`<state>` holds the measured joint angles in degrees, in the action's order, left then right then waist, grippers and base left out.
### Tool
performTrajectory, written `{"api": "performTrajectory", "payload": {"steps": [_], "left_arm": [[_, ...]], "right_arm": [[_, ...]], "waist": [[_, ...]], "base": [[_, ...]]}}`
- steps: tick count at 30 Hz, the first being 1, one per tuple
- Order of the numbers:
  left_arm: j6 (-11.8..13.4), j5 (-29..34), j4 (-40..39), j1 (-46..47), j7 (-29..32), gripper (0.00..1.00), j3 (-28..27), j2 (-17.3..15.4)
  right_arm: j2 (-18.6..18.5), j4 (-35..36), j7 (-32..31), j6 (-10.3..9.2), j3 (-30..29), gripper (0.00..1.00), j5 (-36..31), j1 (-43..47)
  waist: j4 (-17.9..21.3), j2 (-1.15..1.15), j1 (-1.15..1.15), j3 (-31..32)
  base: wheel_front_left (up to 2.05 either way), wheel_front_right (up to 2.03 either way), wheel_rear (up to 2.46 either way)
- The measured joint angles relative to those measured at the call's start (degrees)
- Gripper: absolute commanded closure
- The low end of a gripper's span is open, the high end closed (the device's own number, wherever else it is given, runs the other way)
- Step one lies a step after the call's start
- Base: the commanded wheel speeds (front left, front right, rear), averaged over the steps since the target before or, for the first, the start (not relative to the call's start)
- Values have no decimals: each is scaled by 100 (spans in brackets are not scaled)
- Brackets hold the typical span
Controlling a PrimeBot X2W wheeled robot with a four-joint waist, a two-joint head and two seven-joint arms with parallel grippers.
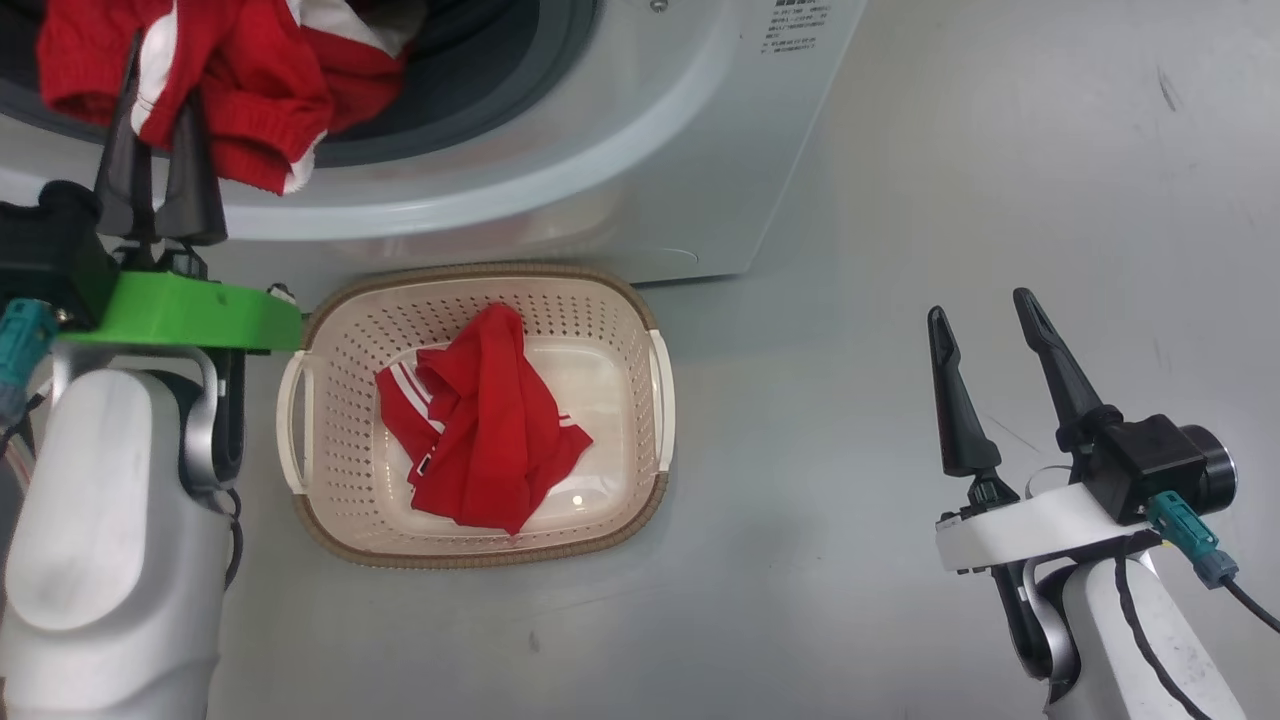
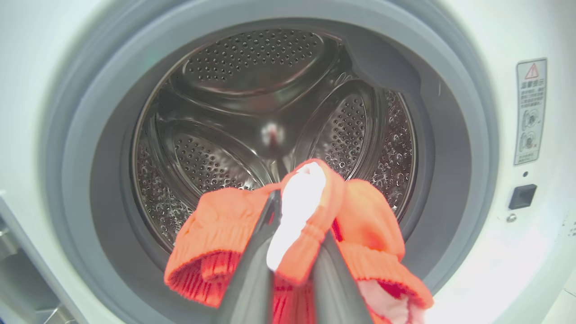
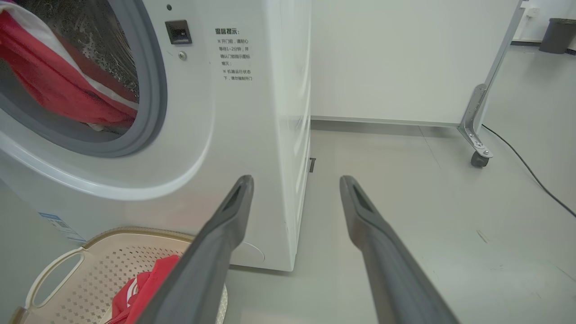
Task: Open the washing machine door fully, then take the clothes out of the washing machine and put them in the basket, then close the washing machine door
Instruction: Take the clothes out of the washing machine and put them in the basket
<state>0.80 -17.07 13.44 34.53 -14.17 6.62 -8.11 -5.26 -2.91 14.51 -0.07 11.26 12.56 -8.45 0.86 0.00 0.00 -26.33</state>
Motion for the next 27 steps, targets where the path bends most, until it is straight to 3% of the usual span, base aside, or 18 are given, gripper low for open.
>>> {"api": "performTrajectory", "payload": {"steps": [15,27], "left_arm": [[23,59,-588,-1282,58,100,438,152],[-62,-122,-75,-1920,662,100,684,163]], "right_arm": [[7,-122,0,52,137,0,-4,455],[76,-5,0,96,309,0,-2,480]], "waist": [[-388,0,0,974],[-264,0,0,989]], "base": [[0,0,0],[0,0,0]]}}
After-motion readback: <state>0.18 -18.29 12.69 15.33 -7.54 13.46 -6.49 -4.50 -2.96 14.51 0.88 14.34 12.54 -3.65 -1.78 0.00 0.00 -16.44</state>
